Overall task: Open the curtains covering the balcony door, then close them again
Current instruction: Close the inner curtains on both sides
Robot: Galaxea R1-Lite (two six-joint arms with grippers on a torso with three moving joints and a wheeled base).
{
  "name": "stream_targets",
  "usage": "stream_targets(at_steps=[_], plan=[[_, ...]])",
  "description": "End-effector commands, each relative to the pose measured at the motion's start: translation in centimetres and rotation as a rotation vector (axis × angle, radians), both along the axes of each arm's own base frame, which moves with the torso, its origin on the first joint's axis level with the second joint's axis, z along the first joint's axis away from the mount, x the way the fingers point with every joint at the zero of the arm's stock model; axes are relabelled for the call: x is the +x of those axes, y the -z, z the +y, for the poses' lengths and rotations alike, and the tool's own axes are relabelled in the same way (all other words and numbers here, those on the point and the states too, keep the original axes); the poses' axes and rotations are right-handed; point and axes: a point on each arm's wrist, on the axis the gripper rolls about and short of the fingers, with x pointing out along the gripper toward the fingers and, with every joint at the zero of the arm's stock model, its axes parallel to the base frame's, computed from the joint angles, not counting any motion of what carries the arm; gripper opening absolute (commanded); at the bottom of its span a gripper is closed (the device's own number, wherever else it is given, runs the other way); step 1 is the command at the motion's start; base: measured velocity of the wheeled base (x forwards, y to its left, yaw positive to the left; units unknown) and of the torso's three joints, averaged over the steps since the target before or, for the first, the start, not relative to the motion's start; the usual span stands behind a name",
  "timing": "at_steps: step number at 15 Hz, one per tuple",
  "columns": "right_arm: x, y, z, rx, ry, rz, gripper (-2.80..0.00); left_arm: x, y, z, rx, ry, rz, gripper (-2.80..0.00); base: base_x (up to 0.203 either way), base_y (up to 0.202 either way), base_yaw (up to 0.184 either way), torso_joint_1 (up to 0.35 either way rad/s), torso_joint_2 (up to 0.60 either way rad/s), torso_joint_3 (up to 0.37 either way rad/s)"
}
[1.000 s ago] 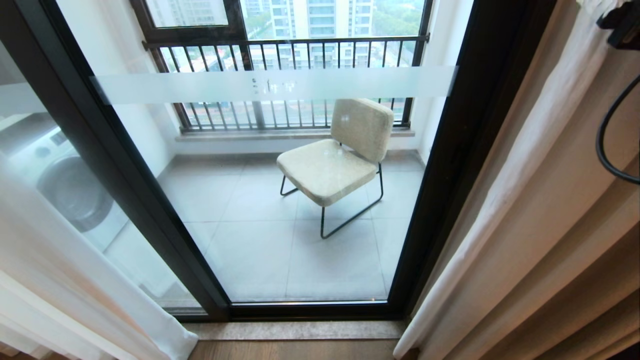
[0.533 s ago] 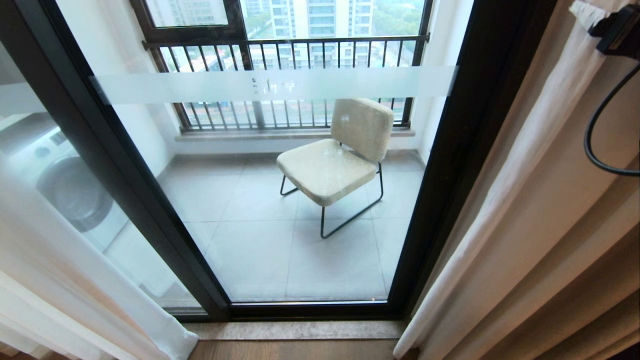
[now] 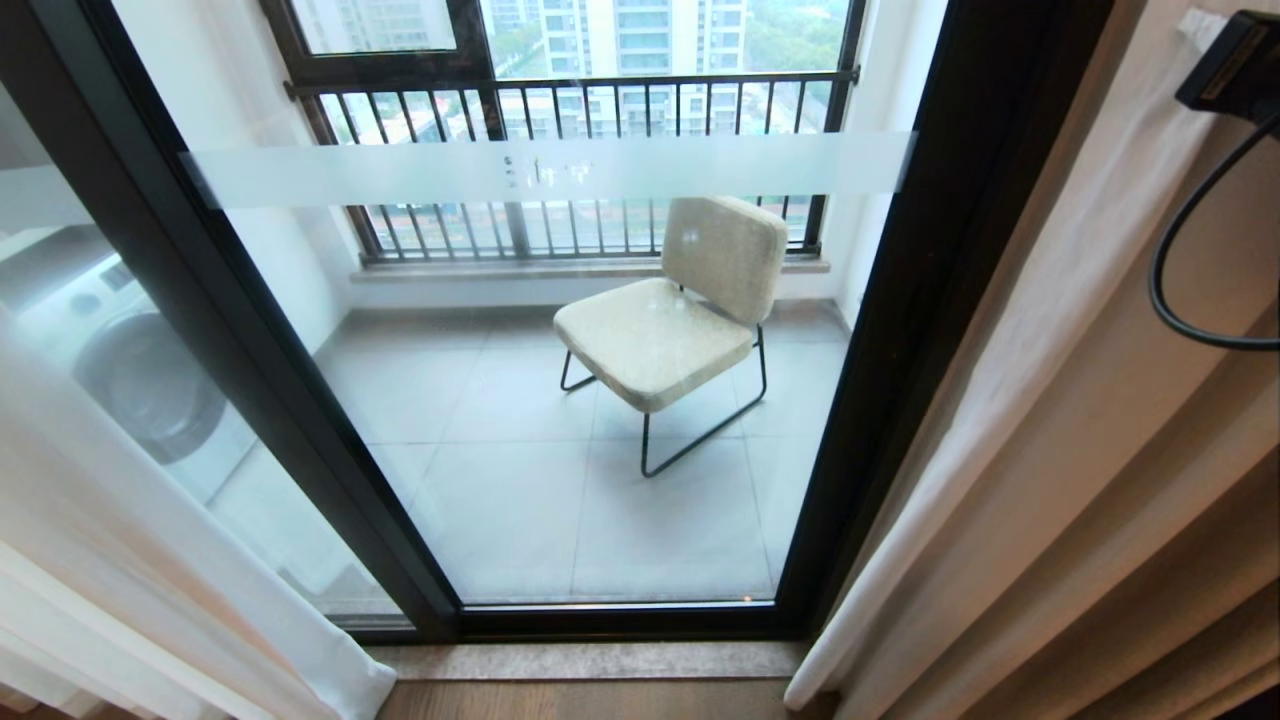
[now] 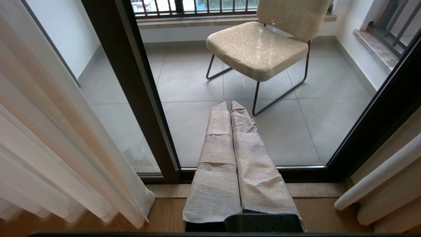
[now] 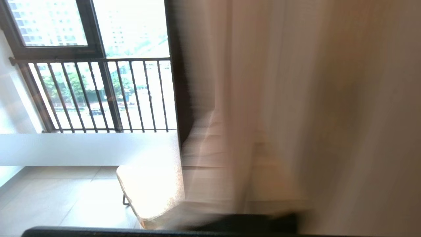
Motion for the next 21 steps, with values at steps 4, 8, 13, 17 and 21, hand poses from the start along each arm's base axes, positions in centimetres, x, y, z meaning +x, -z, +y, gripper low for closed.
stream_targets(at_steps=[4,8,13,17,21], plan=[[-0.06,-0.03,1.23,-0.003,-0.042,-0.005,-2.80,-0.01,0.01,0.00,0.000,0.000,-0.001,-2.80,0.000,0.000,0.000,0.000,0.00,0.000],[-0.04,0.01,1.19,-0.010,-0.036,-0.001,-2.80,-0.01,0.01,0.00,0.000,0.000,-0.001,-2.80,0.000,0.000,0.000,0.000,0.00,0.000],[-0.04,0.01,1.17,-0.042,-0.014,-0.002,-2.80,-0.01,0.01,0.00,0.000,0.000,-0.001,-2.80,0.000,0.000,0.000,0.000,0.00,0.000],[0.07,0.31,1.13,-0.044,-0.012,0.009,-2.80,-0.01,0.01,0.00,0.000,0.000,-0.001,-2.80,0.000,0.000,0.000,0.000,0.00,0.000],[0.61,0.71,1.20,-0.045,-0.014,0.021,-2.80,-0.01,0.01,0.00,0.000,0.000,-0.001,-2.80,0.000,0.000,0.000,0.000,0.00,0.000]])
